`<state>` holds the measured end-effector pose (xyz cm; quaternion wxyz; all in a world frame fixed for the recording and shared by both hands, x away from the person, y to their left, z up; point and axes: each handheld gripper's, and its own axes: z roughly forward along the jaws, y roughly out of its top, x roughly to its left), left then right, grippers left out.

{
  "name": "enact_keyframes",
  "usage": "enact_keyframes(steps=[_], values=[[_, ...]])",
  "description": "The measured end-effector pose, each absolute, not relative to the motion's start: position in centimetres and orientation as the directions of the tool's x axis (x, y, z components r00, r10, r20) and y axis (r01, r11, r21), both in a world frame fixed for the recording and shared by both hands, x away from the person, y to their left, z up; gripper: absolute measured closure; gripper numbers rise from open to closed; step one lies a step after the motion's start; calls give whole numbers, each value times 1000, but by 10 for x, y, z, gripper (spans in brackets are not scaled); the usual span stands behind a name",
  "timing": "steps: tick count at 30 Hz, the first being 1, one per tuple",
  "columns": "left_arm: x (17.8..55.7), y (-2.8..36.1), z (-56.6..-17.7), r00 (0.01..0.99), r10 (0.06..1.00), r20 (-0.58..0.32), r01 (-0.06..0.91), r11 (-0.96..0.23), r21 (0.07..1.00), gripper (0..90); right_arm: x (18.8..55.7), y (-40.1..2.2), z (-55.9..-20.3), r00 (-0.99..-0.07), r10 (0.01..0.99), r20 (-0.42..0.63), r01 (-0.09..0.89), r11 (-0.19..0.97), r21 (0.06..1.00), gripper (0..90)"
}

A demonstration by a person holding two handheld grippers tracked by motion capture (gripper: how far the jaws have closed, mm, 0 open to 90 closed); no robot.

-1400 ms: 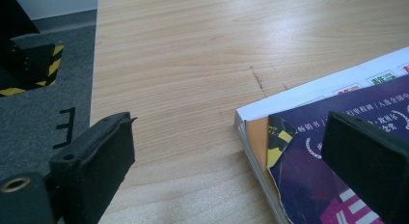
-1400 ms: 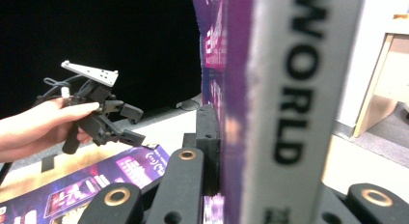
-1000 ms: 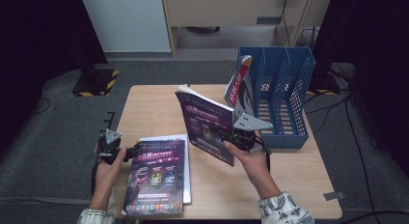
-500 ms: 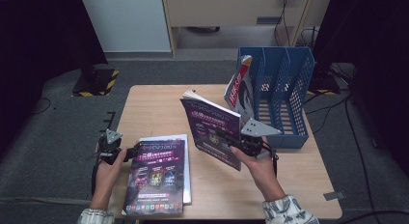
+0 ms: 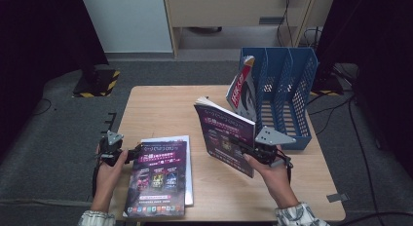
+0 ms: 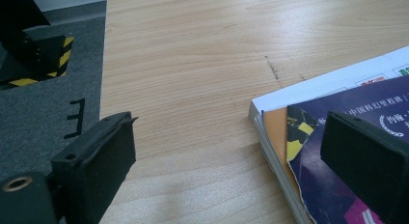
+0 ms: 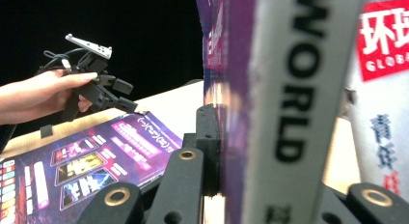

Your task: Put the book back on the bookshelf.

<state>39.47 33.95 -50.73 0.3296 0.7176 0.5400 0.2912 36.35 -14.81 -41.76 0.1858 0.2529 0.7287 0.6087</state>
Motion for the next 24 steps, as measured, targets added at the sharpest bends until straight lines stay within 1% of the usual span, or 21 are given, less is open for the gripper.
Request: enact_keyframes(steps=[24], values=[[394, 340, -507, 242, 968, 62, 584, -196, 787, 49, 344, -189, -416, -769, 637, 50, 150, 104, 983, 826]])
